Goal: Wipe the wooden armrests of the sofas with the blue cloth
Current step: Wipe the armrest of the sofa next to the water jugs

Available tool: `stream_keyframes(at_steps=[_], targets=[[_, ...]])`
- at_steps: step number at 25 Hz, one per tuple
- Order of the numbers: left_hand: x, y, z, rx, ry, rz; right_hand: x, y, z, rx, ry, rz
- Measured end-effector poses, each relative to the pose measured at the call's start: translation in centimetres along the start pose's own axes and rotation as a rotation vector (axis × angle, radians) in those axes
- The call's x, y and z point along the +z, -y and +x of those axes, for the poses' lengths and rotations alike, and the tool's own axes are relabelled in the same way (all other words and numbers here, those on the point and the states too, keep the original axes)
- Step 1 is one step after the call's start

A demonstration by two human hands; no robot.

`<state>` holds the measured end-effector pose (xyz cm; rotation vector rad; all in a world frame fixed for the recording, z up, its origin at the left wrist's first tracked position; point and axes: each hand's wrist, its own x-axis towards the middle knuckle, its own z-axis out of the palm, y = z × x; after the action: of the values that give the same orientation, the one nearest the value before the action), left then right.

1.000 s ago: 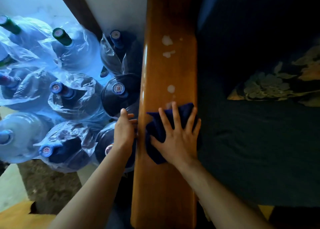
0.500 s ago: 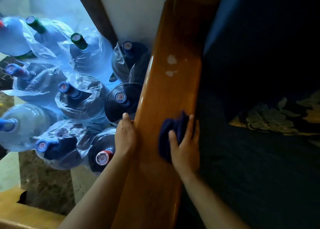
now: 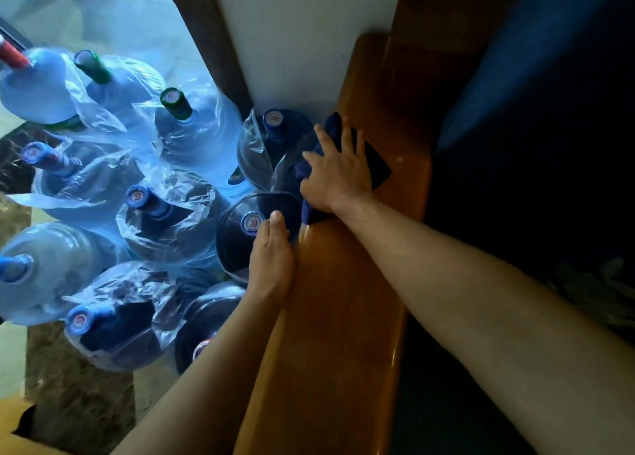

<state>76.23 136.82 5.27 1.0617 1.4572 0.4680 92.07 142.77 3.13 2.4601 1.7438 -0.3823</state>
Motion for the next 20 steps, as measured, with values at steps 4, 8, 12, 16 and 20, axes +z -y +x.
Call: stream_keyframes(at_steps=[4, 8, 12, 16, 20], targets=[[-0.7, -0.6, 2.0, -0.019, -0.014, -0.082, 1.4, 0.3, -4.2, -0.17, -0.053, 0.032], [-0.6, -0.9, 3.4, -0.083, -0.02, -0.107, 3.1, -5.1, -9.8, -0.045, -0.125, 0.062], [0.1, -1.0, 4.4, -0.065, 0.028, -0.093, 0.4, -5.4, -0.8, 0.577, -0.127, 0.165], [0.4, -0.2, 5.3, -0.078, 0.015, -0.09, -0.5, -1.3, 2.3, 0.427, -0.222, 0.219], [0.5, -0.4, 6.0, -0.104, 0.035, -0.063, 0.6, -3.3, -0.8, -0.25, -0.156, 0.182]])
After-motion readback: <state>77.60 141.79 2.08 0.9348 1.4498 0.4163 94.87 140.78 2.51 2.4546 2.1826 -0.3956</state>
